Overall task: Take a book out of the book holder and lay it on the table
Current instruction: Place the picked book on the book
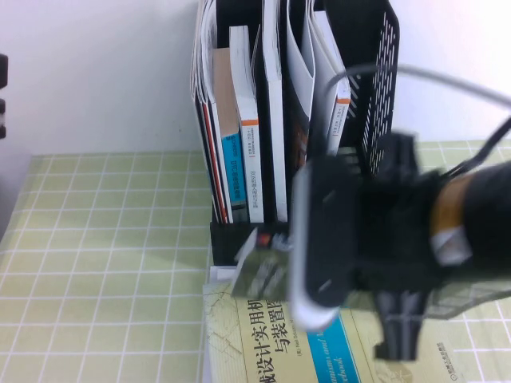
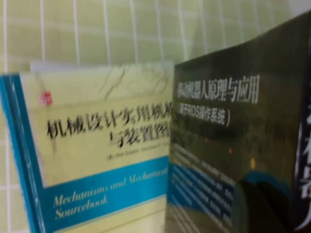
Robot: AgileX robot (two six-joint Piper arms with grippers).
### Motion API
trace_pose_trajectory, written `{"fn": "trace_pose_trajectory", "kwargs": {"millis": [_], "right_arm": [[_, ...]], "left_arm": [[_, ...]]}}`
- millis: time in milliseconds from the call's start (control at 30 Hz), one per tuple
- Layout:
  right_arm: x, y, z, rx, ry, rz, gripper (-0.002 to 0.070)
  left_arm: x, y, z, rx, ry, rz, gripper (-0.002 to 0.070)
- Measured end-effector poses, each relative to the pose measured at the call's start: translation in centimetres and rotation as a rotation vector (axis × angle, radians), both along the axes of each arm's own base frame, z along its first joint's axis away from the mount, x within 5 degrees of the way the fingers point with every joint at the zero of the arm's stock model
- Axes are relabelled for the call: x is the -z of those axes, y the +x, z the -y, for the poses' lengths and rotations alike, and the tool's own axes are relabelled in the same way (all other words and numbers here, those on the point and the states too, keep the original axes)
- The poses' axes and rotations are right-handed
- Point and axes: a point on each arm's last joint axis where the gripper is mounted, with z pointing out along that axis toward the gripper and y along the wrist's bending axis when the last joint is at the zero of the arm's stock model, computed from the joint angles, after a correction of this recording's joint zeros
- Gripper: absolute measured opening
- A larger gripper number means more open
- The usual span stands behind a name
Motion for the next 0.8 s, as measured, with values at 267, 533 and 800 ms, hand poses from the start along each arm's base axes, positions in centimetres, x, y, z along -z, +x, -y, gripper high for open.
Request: {"fn": "trace_pose_trajectory", "kwargs": {"millis": [267,533,800], "right_arm": [[6.2,-1.3,-6.7,0.022,-0.252,0.153,0.0133],[10.7,-4.6,-10.4,-0.051,-0.27,0.028,0.0133],[15.2,-4.6,-9.4,-0.099,-0.334,-0.029,0.0133]], "left_arm": [[0.1,0.1,0.0,-0.009,-0.003,-0.005,-0.0003],[0.1,0.1,0.0,-0.012,-0.008,-0.005,-0.0003],[0.1,0.1,0.0,-0.013,-0.011,-0.006,-0.0003]]}}
